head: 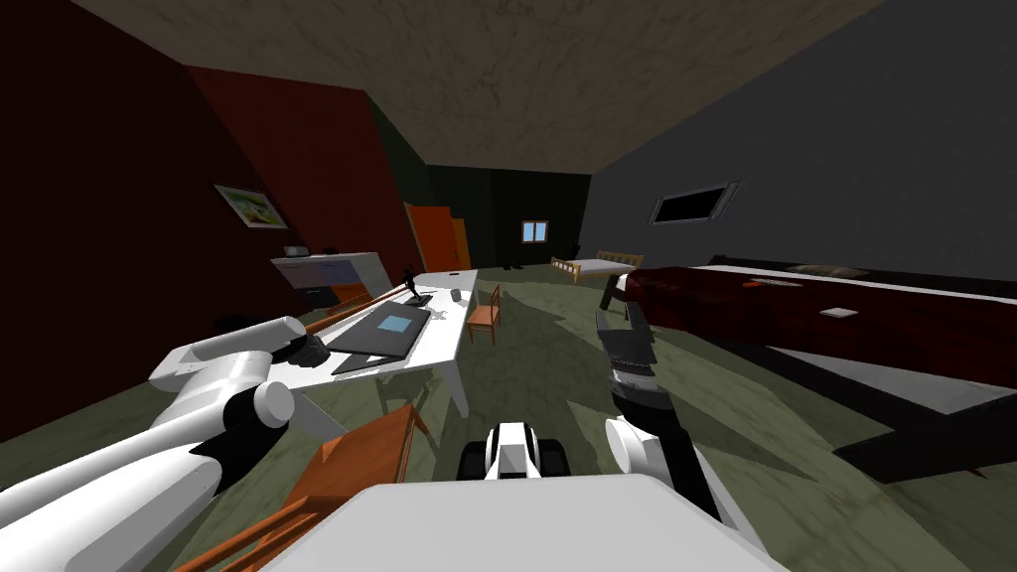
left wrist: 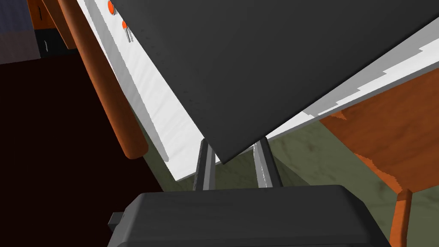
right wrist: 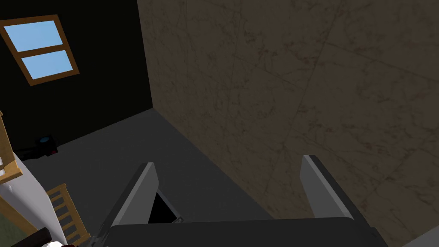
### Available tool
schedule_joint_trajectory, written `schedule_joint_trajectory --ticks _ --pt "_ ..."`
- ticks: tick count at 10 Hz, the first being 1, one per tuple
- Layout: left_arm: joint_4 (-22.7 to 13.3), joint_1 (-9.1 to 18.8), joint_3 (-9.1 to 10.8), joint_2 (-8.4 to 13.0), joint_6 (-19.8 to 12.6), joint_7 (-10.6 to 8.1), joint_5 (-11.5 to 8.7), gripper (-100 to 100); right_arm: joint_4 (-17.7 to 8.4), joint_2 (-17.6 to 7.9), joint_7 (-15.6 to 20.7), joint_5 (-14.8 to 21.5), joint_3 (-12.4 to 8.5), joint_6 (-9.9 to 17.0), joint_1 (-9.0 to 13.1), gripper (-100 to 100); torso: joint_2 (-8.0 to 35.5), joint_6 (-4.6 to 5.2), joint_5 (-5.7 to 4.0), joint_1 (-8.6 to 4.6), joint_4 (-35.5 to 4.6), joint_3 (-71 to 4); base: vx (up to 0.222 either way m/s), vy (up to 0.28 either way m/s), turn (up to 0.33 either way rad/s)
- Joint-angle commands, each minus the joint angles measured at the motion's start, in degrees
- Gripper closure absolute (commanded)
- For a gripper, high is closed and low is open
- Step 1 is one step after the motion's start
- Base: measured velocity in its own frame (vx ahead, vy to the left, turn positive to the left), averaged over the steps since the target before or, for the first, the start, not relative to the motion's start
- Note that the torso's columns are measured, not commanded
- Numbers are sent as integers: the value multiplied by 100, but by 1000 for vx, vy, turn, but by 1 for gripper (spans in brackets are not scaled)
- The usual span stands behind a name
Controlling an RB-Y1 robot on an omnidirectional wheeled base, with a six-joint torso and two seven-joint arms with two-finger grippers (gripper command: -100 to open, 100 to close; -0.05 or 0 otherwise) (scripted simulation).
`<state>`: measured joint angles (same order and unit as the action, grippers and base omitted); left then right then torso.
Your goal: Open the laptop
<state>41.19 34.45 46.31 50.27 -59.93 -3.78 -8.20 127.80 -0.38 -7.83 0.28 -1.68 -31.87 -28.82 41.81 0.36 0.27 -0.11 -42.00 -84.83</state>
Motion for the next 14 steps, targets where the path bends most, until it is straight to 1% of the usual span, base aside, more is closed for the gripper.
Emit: schedule_joint_trajectory --ticks 1,3,6,7,8,9,14 --pt "-173 116 94 232 -262 -181 91 -100 0 0 0 0 0 0 1 0 14 17 -7 0 -8 7 -116 68 -199" --pt "-173 116 94 232 -262 -181 91 -100 1 1 0 0 0 -1 -3 0 10 -35 -35 -22 -17 4 1 -17 28" --pt "-94 245 156 491 -607 -233 200 -100 1 1 0 0 1 -1 -2 0 56 -37 -25 18 -30 32 -11 -11 -80" --pt "-94 245 156 491 -607 -233 200 -100 0 1 0 0 1 0 -2 0 68 -37 -24 23 -35 39 -34 5 -33" --pt "-3 198 167 448 -645 -239 185 -100 0 1 0 0 0 0 -2 0 62 -39 -23 20 -33 36 -13 2 0" --pt "-15 204 167 456 -643 -236 187 0 0 1 0 0 0 0 -2 0 47 -37 -25 14 -28 27 0 0 0" --pt "-14 202 167 455 -643 -236 187 0 1 1 0 0 0 -1 -2 0 48 -36 -27 11 -28 27 0 0 0"
